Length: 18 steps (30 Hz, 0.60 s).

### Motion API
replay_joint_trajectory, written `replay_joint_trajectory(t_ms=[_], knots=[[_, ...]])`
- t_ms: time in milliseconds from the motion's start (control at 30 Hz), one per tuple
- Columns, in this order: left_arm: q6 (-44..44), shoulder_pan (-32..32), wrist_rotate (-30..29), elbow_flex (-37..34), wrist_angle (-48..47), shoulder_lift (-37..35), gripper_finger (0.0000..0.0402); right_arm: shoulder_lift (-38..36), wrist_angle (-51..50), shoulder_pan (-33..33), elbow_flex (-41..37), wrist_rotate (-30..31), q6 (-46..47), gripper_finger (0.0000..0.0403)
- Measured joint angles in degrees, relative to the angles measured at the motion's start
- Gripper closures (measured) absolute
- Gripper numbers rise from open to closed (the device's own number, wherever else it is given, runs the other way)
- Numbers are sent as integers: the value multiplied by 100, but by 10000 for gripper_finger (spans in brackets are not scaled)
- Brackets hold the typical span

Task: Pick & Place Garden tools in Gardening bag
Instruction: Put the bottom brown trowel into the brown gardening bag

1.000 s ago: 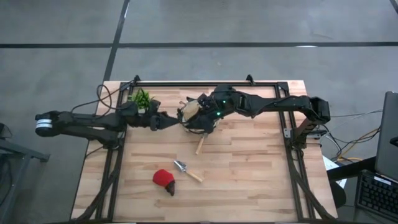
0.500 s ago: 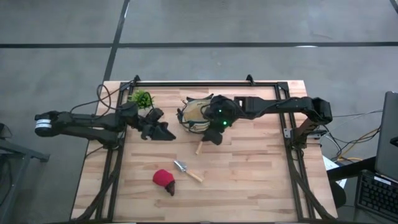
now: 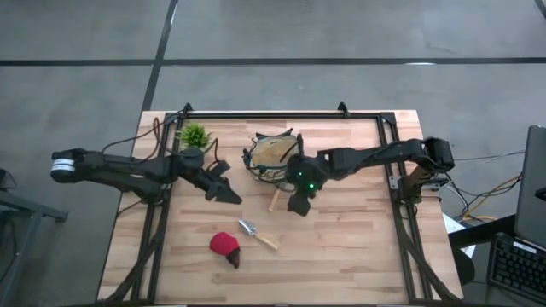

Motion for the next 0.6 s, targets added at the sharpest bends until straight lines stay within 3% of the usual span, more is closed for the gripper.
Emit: replay_joint_trajectory(t_ms=[133,367,500,600], knots=[[1034,-433,-271,207,-19,169,229,0,3,90,-249,161,52,177],[3094,-1114,-1578,1138,-1067,718,230,1,24,179,-726,175,478,177],[3809,-1206,-1706,1654,-2106,1302,229,-28,23,352,-1014,175,796,177],[3938,-1332,-1707,1999,-2291,1740,229,-35,42,559,-1207,172,843,177]])
